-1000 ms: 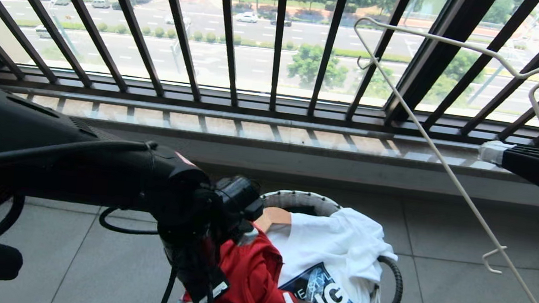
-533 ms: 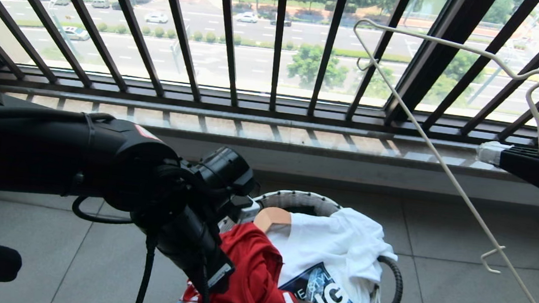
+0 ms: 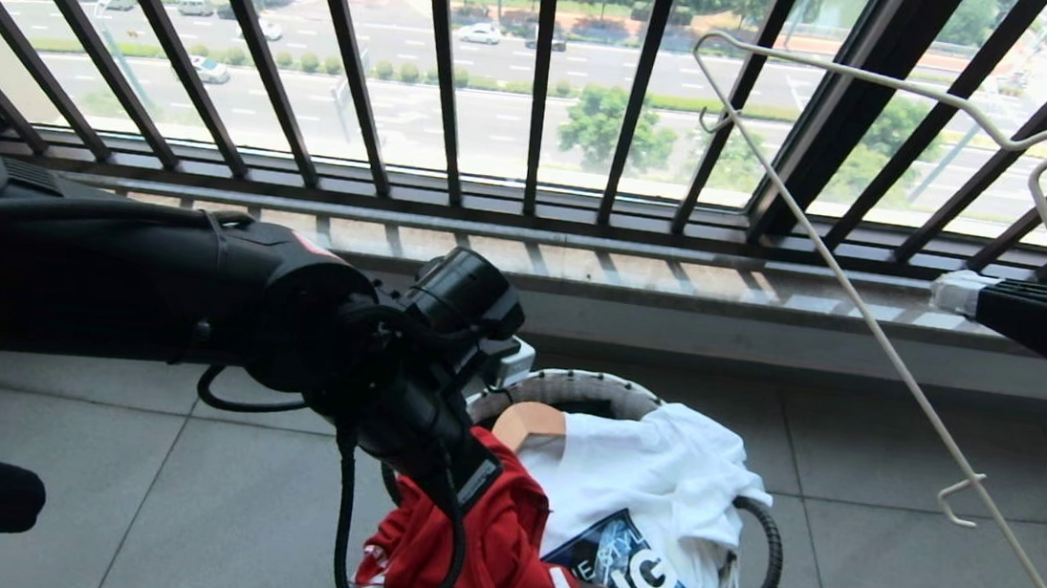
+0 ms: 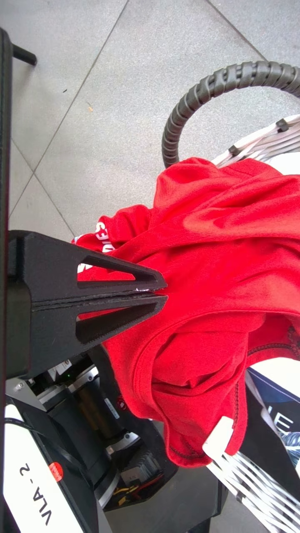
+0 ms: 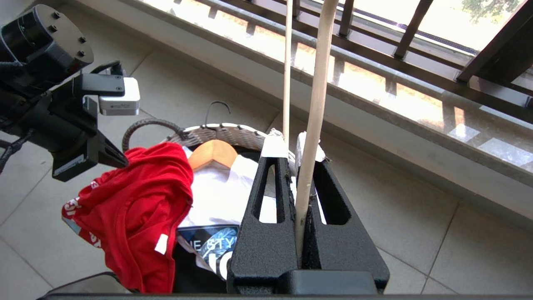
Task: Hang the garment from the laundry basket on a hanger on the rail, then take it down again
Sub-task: Pick up clothes from the basket
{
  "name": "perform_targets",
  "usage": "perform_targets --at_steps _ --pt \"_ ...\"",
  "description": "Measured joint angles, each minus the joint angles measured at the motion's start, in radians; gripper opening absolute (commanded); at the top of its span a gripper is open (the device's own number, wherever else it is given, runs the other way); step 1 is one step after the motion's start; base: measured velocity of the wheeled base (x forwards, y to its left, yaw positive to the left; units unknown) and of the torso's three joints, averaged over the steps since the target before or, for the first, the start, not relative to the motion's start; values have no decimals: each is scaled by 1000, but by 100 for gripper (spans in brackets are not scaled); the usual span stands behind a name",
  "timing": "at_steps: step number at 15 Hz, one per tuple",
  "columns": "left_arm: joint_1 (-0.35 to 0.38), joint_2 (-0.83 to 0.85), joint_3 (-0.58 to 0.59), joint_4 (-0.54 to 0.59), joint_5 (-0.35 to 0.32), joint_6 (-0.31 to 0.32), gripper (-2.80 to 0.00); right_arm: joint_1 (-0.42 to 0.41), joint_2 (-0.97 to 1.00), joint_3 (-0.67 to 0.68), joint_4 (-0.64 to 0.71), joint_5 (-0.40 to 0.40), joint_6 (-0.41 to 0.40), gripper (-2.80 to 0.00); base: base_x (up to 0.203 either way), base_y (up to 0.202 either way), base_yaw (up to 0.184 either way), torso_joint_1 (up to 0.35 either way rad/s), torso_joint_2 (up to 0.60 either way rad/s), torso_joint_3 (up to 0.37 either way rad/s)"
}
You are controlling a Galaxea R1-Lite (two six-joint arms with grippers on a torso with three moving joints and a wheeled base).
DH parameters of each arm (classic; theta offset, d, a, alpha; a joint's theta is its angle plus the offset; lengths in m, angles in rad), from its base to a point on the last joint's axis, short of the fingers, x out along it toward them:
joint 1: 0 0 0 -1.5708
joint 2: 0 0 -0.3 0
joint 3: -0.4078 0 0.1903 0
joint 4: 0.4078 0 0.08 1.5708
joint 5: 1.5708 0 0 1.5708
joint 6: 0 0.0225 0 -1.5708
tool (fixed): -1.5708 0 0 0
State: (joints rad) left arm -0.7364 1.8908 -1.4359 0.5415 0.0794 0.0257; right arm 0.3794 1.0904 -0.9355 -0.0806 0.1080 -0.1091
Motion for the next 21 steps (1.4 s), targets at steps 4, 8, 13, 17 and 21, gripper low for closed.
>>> perform_targets --at_steps 4,8,13,17,21 --pt "-1 109 -161 24 6 36 0 -3 0 -2 0 0 0 -280 0 0 0 0 0 0" --pt "-16 179 -253 47 42 151 0 -4 0 -2 0 0 1 -280 0 0 0 0 0 0" --pt "-53 230 -272 65 141 211 0 -15 -13 -10 0 1 1 -280 0 0 0 0 0 0" --pt "-58 236 -187 142 234 211 0 -31 -25 -15 0 5 3 -280 0 0 0 0 0 0" --pt "-58 171 -25 152 306 201 0 -32 -31 -16 0 5 3 -280 0 0 0 0 0 0"
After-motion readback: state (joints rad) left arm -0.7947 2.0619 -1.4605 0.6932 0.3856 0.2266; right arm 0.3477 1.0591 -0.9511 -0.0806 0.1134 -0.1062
